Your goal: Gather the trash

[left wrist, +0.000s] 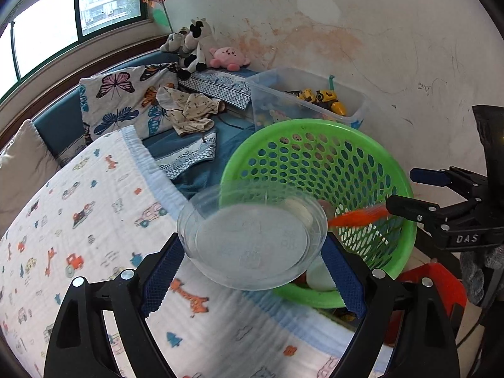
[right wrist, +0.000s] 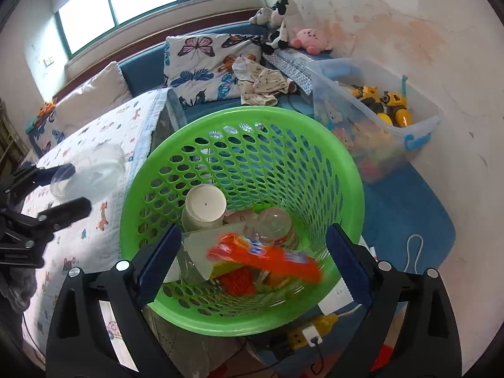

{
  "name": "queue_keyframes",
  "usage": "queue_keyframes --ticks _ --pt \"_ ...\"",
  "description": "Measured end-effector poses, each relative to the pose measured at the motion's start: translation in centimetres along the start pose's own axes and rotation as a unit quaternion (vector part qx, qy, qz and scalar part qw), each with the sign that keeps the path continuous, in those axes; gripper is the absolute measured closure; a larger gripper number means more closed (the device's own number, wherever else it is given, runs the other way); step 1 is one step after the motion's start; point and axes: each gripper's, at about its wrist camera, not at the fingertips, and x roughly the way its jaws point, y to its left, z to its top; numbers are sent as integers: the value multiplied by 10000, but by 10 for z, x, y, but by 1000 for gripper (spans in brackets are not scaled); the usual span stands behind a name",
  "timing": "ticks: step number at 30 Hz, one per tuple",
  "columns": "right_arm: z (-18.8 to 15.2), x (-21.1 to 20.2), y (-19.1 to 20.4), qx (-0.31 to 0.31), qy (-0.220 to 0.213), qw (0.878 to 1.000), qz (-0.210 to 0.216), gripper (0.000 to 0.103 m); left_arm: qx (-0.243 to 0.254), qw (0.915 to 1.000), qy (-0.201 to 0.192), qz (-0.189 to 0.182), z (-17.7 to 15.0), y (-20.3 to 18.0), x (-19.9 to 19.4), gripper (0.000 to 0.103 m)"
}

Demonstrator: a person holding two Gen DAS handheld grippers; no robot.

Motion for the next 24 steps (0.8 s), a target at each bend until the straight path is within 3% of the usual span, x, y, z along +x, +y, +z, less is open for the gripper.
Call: queue_keyframes --ticks 14,24 --pt "-4 -22 1 80 -392 9991 169 5 52 9999 43 -117 5 -15 13 18" --pt "-14 -34 9 165 -488 9983 272 4 10 9999 -97 -75 -6 -10 -8 13"
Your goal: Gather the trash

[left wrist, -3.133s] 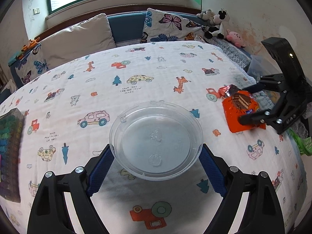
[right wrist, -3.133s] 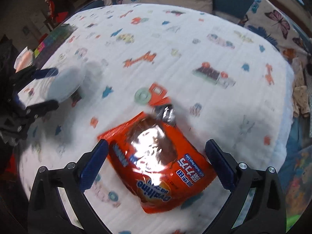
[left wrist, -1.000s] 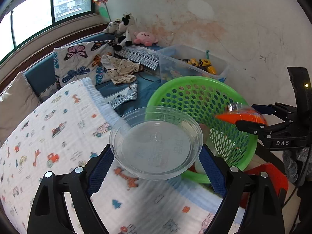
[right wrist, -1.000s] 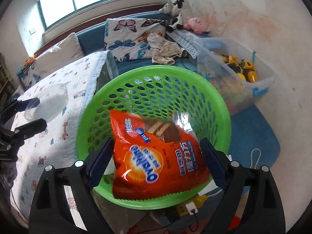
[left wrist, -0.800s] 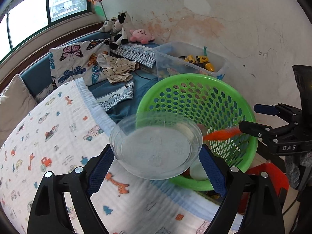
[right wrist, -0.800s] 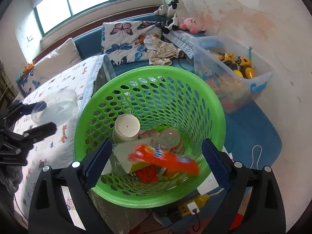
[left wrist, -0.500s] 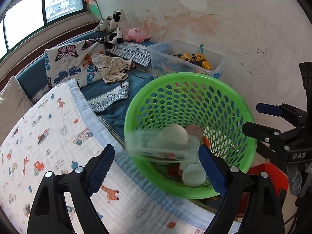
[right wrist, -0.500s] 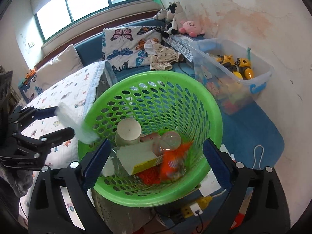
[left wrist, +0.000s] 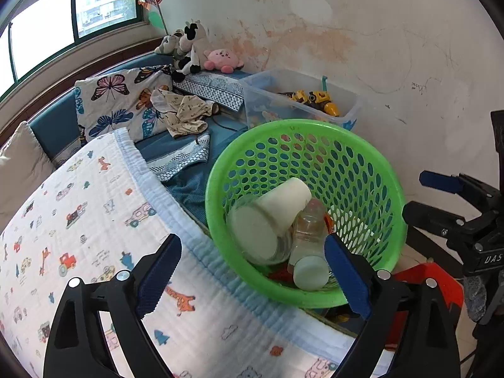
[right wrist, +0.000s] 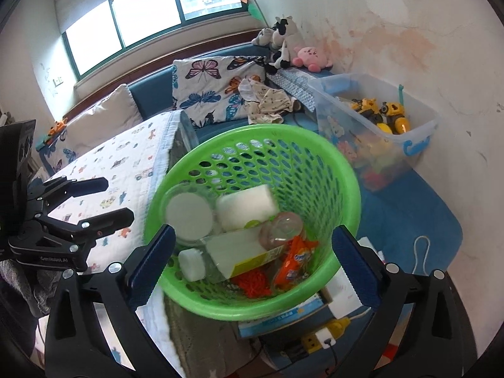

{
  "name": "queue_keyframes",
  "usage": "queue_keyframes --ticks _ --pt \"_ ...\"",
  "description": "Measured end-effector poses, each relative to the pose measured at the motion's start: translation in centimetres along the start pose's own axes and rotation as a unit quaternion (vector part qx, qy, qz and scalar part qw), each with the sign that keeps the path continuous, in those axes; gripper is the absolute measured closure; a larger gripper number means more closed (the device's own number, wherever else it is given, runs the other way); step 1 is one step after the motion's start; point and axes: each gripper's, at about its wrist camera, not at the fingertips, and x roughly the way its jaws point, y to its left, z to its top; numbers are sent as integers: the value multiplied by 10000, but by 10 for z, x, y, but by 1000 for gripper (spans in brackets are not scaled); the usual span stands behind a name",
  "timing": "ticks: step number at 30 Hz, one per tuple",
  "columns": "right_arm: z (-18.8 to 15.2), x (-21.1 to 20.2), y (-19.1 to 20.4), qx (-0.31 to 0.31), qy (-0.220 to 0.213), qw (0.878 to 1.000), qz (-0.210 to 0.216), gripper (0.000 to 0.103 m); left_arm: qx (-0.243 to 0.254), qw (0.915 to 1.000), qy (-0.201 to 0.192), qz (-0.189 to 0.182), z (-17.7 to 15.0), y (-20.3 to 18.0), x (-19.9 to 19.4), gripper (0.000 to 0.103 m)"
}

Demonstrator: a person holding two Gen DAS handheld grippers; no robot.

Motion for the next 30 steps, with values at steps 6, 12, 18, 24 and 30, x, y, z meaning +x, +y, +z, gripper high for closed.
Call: queue_keyframes --ticks 6,12,18,24,30 --pt "-11 -8 15 -98 -87 9999 80 4 -15 9998 -178 62 -8 4 -25 10" --pt "-20 -19 33 -214 -175 9995 169 4 -106 9994 -307 131 -22 10 -49 9" --pt "-31 -35 52 -289 -364 9982 386 4 -240 9981 -475 313 -43 23 -80 8" --pt "-43 -48 80 -405 -375 9975 445 4 -456 9954 -661 514 -68 36 -117 8" --pt "-60 -61 106 -508 -483 9966 431 4 -559 9923 -792 775 -97 49 -151 7"
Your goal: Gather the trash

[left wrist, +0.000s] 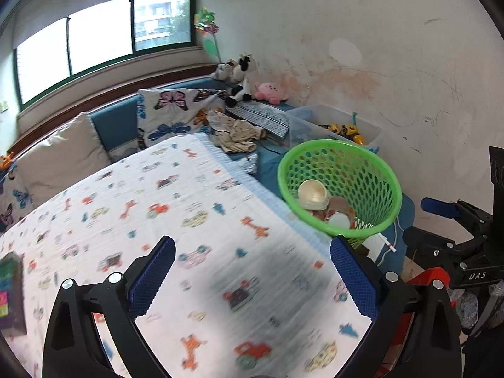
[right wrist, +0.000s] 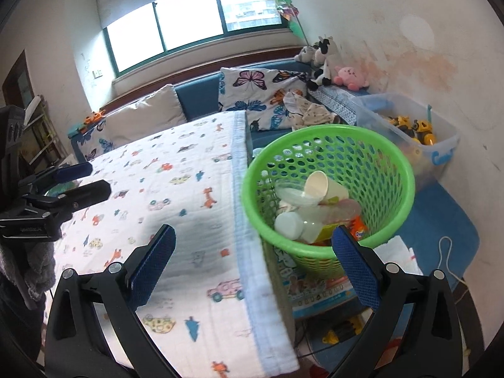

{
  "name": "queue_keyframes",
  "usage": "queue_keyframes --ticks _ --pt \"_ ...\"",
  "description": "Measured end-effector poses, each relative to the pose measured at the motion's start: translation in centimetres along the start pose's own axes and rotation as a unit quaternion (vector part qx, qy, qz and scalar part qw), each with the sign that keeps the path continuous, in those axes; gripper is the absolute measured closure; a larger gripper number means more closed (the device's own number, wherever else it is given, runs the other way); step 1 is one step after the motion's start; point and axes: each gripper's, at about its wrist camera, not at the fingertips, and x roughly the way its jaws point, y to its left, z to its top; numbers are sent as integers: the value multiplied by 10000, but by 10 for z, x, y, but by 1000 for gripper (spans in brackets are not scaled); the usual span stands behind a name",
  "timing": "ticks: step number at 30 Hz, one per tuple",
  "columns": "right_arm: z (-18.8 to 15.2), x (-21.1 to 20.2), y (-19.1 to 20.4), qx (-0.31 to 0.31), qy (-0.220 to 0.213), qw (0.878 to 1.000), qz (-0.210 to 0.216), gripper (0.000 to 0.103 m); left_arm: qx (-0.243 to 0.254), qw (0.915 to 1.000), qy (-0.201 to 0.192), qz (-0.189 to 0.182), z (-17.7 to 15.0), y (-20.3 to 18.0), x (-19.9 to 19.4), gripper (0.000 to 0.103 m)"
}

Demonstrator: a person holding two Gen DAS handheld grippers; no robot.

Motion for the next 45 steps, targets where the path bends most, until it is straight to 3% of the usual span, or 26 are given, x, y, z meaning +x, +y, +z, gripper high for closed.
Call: queue_keyframes --ticks 10,14,27,45 --pt "-23 -14 35 -112 -7 9999 55 4 -314 9988 -100 365 -43 25 -40 7" --pt "-30 -18 47 -189 -41 9998 -112 4 -418 9976 -187 518 -56 30 -54 7" --pt "-45 -27 64 -101 -1 9989 -455 4 -746 9926 -175 939 -88 45 -71 7" --pt "-56 -25 76 -224 78 9984 -519 4 -1094 9837 -140 1420 -114 57 -83 7"
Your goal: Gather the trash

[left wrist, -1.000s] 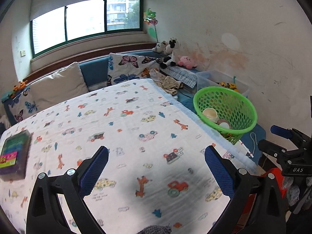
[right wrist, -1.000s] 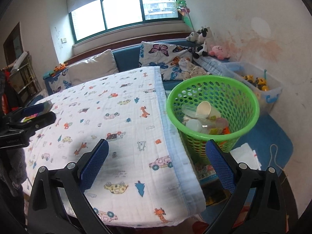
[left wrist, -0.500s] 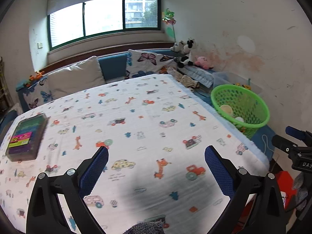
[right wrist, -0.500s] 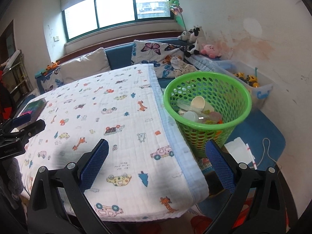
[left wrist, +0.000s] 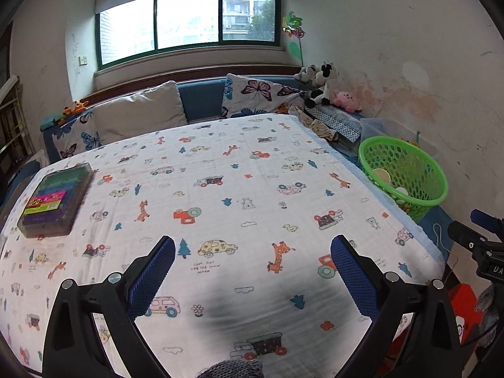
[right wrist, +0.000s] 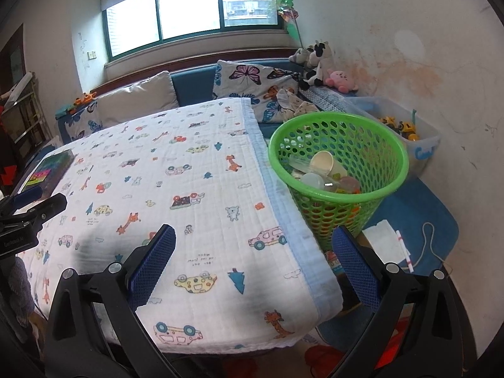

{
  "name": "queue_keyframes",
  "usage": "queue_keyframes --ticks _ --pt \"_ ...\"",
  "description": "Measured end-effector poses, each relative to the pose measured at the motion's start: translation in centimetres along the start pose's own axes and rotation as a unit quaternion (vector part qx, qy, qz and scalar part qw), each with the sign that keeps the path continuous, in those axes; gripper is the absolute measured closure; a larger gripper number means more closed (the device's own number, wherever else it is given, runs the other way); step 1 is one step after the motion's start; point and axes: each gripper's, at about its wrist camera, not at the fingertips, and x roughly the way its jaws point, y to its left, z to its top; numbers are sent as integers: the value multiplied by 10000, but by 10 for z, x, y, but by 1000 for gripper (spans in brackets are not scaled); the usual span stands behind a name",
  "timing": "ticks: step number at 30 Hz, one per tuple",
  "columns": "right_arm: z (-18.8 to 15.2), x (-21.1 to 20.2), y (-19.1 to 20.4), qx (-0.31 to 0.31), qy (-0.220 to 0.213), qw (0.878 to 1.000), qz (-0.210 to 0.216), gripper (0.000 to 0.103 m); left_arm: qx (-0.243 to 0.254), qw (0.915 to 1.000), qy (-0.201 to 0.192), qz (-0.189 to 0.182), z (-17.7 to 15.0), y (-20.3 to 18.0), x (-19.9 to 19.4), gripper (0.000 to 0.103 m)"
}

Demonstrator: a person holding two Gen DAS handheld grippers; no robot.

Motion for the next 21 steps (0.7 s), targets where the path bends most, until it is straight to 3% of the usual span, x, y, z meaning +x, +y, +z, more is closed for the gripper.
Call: queue_keyframes --ticks 10,21 --pt "-2 3 0 43 43 10000 28 4 -60 9995 -31 323 -5 3 -4 7" --pt "-3 7 0 29 92 9999 45 4 -181 9991 35 380 -8 5 -3 7"
